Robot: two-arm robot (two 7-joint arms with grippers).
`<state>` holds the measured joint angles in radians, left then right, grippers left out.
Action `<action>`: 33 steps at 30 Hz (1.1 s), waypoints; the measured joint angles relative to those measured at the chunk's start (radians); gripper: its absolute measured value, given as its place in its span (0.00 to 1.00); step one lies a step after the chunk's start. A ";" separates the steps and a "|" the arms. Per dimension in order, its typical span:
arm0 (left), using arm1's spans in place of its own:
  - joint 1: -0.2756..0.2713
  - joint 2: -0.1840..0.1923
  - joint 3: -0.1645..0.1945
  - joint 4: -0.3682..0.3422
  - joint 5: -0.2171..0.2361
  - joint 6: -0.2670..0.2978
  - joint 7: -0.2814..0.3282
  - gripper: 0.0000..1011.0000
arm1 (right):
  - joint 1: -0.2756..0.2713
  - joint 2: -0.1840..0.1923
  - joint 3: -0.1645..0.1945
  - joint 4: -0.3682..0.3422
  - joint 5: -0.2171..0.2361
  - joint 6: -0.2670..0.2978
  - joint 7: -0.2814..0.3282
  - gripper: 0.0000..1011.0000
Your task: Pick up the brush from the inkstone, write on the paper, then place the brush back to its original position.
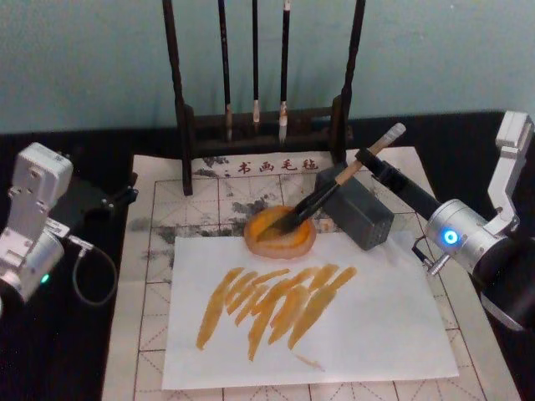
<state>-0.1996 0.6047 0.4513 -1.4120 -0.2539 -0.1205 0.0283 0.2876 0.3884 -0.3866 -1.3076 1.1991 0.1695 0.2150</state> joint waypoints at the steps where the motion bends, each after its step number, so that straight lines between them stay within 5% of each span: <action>1: 0.000 0.000 0.000 0.000 0.000 0.000 0.000 0.99 | 0.001 0.001 -0.001 0.001 0.002 0.001 -0.001 0.18; 17: 0.000 0.000 0.000 0.000 0.000 0.000 0.000 0.99 | 0.014 0.023 -0.019 0.015 0.053 0.026 -0.014 0.18; 33: 0.000 0.000 0.000 0.000 0.000 0.000 0.000 0.99 | 0.013 0.022 -0.020 0.015 0.049 0.027 -0.014 0.18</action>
<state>-0.1995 0.6047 0.4514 -1.4119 -0.2539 -0.1205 0.0283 0.3006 0.4104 -0.4063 -1.2923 1.2484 0.1962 0.2015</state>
